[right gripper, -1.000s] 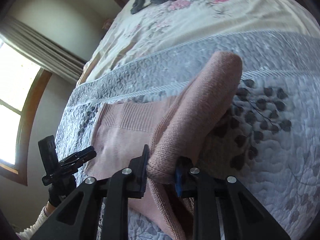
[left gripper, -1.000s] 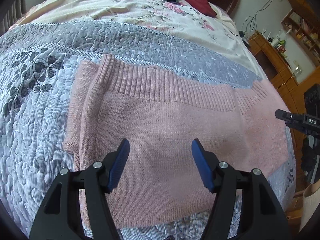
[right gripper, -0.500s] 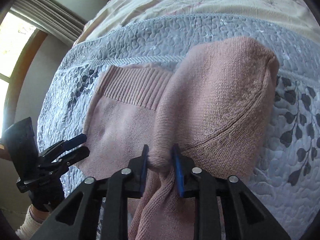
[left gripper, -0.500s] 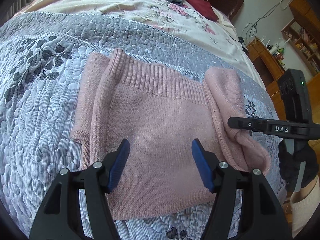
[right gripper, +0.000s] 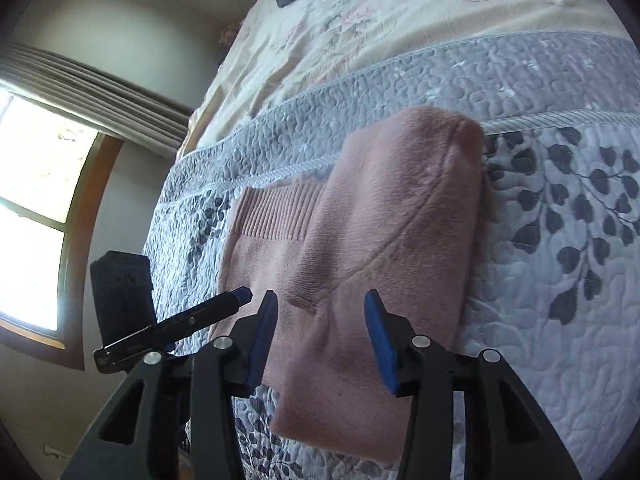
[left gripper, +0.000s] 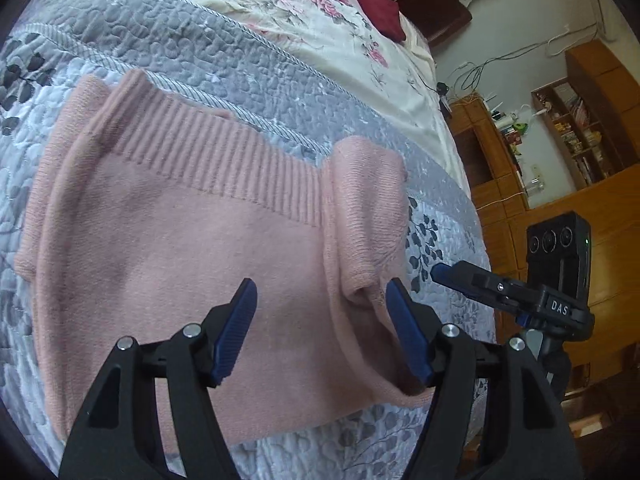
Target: Fold small clothes
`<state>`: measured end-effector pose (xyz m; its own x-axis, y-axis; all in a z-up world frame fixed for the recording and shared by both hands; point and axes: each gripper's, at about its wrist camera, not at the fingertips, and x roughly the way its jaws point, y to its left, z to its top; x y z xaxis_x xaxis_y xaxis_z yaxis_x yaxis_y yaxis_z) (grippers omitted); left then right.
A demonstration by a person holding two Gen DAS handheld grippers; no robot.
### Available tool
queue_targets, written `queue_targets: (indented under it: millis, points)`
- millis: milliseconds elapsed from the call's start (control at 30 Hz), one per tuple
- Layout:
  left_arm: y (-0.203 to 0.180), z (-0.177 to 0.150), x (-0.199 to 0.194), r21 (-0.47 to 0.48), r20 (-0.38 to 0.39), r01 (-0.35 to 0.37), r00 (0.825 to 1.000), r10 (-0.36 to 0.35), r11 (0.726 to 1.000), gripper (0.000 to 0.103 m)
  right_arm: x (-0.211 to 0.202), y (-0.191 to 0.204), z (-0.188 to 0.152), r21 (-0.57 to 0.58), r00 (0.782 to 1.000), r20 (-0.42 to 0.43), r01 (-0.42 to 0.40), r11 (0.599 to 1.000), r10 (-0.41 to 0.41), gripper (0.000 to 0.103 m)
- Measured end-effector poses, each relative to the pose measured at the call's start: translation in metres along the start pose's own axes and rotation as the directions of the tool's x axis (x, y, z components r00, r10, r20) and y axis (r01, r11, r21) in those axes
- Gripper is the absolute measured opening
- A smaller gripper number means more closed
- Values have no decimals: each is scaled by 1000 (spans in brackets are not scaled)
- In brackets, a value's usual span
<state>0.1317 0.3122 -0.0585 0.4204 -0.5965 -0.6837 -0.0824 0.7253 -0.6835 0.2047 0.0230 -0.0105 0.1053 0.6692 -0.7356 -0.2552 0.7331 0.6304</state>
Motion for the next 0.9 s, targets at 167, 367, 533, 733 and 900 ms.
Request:
queue_targets:
  millis: [167,367,533,733,900]
  points:
    - [-7,6,43,-57,-68,23,997,-27,998,67,-24,-42,-22,37,998,25,64,997,-65,46]
    - [-11,6,82,-98,-119,42,991,-53,994,67,-25,-82,-52,105,998,24,53,993,-55,46]
    - [-22,12,99,-109,-123,46,991,-60,993,65,-26,-93,-65,115,998,31,52,992,-56,46]
    - [-35,12,100,-100,-104,39,993,-50,994,25,-25,-96,-74,122,998,40,38,992,-43,46]
    - [-46,10,79,-62,-34,63,997,-65,996,20,-23,-89,-77,108,998,41,52,993,-57,46]
